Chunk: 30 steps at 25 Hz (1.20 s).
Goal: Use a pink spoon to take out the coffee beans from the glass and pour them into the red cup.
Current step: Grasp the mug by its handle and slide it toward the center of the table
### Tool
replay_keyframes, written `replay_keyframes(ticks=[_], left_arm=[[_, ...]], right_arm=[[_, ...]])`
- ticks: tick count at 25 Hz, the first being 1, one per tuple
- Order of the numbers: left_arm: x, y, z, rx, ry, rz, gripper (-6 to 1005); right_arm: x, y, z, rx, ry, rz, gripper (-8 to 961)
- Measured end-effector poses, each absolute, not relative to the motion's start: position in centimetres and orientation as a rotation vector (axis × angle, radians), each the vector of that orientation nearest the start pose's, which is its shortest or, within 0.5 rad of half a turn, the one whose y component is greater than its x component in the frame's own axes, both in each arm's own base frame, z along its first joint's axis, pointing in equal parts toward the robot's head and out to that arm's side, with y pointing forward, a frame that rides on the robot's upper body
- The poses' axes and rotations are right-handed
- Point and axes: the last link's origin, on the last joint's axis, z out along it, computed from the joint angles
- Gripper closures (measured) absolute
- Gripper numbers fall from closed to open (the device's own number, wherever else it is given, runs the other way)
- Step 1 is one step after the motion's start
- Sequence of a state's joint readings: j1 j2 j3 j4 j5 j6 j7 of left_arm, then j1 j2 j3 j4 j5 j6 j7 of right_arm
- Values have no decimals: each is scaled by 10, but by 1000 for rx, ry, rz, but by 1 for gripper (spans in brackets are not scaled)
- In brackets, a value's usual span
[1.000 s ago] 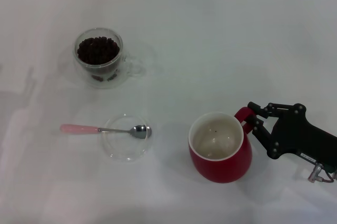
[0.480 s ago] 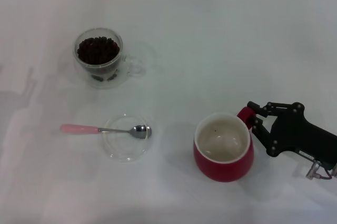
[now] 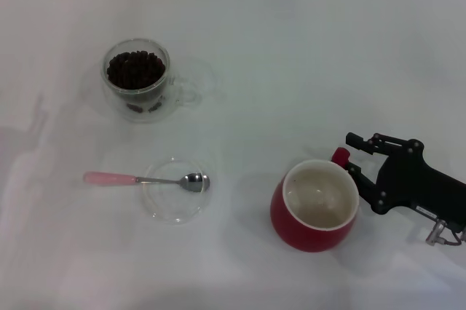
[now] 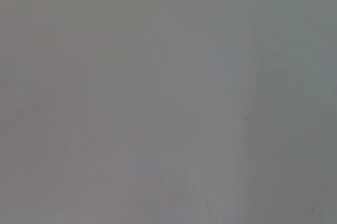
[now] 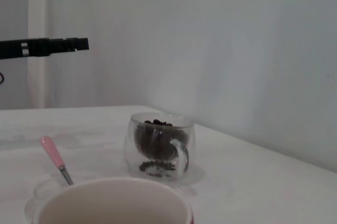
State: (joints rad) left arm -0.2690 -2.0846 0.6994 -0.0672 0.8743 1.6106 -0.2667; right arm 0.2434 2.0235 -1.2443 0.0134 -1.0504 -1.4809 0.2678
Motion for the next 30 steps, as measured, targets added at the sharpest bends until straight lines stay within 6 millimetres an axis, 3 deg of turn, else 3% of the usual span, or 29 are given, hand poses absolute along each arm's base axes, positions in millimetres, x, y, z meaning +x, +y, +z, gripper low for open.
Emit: replay_keyframes(ticks=[11, 21, 26, 30], left_arm=[[-351, 238, 4, -1575, -447, -851, 284], [-354, 238, 9, -1547, -449, -839, 285], [-354, 238, 9, -1546, -446, -840, 285], [-354, 238, 9, -1546, -444, -838, 285]], right_arm=[[368, 195, -57, -2328, 385, 559, 521], [371, 187, -52, -2313, 392, 574, 455], [370, 182, -49, -2306, 387, 602, 383], [369, 177, -46, -2307, 380, 624, 222]])
